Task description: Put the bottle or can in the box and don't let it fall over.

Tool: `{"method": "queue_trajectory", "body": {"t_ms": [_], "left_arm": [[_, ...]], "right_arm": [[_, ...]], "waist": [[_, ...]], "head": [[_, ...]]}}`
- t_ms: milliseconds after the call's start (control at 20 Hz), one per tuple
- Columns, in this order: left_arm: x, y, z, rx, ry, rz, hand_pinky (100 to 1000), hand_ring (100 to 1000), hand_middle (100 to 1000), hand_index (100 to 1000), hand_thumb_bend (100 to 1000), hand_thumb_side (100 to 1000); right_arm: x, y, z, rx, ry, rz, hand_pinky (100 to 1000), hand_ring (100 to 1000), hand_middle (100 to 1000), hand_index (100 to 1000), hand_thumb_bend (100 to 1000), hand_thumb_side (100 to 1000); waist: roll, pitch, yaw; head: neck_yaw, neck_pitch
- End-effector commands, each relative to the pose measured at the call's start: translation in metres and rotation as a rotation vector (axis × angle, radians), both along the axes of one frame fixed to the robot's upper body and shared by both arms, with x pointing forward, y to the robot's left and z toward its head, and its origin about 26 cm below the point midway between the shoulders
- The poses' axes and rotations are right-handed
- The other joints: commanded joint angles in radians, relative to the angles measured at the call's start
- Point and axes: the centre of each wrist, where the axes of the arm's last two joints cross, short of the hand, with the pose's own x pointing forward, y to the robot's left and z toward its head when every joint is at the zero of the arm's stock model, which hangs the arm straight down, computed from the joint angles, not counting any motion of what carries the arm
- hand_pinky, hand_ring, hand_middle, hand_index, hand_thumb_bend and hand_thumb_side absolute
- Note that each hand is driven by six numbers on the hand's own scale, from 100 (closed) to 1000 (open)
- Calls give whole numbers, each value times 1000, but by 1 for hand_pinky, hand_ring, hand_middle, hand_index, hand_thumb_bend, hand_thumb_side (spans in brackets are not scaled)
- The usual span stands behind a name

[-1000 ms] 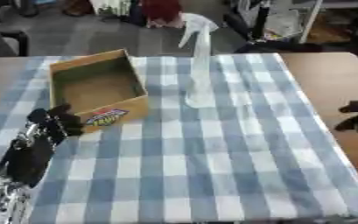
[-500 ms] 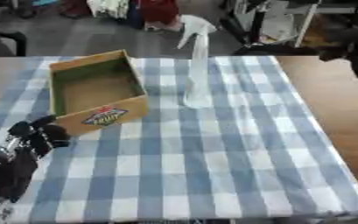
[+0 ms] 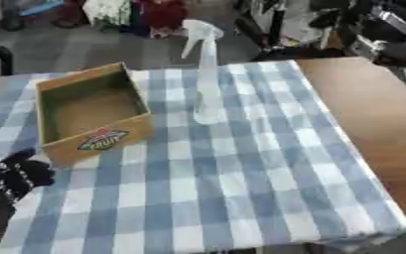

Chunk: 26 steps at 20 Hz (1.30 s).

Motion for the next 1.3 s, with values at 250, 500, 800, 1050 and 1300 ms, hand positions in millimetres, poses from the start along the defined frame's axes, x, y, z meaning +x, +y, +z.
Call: {"method": "queue_trajectory", "body": {"t_ms": [250, 500, 800, 1050, 1300], "left_arm": [[6, -6, 11, -7, -40, -34, 746, 715, 660, 885, 190, 978], [9, -9, 15, -17, -55, -46, 746, 715, 660, 885, 190, 976], [13, -13, 21, -23, -73, -63, 746, 715, 660, 885, 190, 972], [20, -20, 31, -37, -105, -95, 747, 716, 660, 886, 192, 963], [22, -22, 35, -36, -116, -111, 746, 716, 660, 886, 192, 963]], "right_arm": [[35, 27, 12, -103, -22, 105, 895, 880, 928, 956, 100, 675], [58, 55, 20, -111, -15, 130, 904, 884, 935, 958, 100, 704], [81, 85, 39, -143, -51, 146, 916, 891, 939, 960, 100, 704], [95, 103, 69, -199, -95, 133, 972, 920, 944, 971, 100, 712], [99, 103, 71, -311, -93, 119, 1000, 938, 938, 983, 100, 769]], "waist": [[5, 8, 23], [8, 18, 37], [8, 32, 54], [2, 52, 88], [-6, 61, 100]], "head": [[-39, -34], [-64, -52], [-87, -73], [-119, -104], [-131, -111]]}}
